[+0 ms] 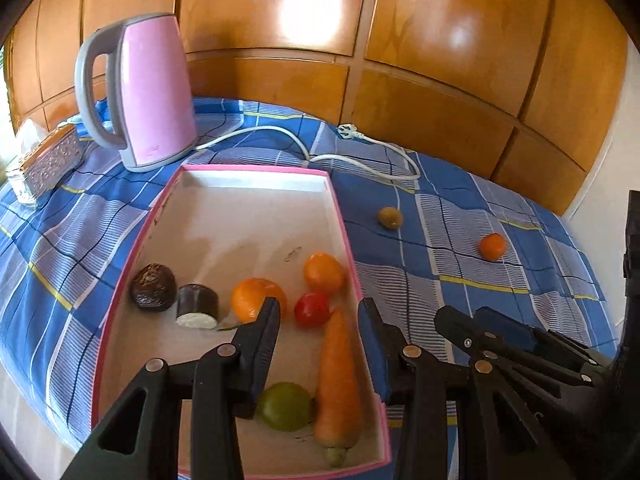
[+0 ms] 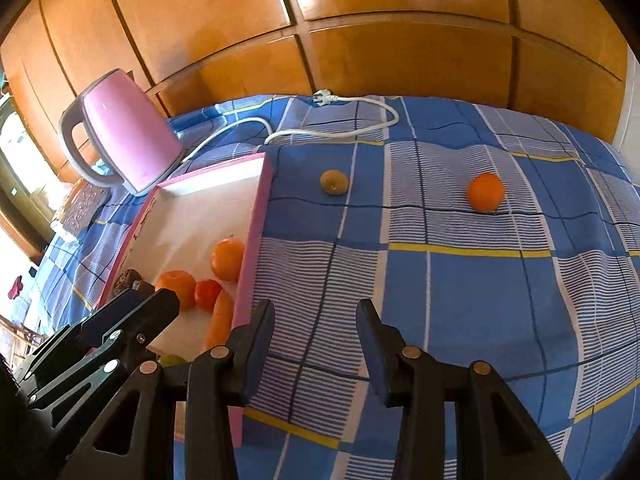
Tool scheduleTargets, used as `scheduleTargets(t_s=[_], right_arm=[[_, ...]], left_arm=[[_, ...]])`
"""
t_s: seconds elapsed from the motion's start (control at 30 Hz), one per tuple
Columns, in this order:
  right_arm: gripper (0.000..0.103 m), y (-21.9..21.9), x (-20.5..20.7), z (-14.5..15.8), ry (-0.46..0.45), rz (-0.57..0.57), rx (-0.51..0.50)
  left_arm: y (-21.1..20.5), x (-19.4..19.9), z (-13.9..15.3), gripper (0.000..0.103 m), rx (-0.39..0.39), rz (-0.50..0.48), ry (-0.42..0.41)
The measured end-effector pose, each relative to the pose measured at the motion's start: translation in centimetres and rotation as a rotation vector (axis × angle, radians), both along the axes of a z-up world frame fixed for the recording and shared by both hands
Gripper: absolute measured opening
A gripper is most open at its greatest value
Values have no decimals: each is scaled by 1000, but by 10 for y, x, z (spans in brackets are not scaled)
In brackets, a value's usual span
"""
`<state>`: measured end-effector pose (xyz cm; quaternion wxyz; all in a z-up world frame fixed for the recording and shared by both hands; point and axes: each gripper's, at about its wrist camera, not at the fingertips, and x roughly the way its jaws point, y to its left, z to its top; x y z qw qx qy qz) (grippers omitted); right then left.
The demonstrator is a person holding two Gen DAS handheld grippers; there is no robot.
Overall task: Organize fruits
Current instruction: 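Withdraw both open tools from the tray toward the last orange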
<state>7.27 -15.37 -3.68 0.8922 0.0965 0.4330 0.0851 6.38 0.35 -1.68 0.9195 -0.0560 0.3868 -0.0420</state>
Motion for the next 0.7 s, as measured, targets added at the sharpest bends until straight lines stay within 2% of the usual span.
scheduleTargets(t_s=[0.7], right_arm=[[43,-53,12,-15,26,-119,1]], left_arm=[[-38,26,-7,41,18,-64,22]])
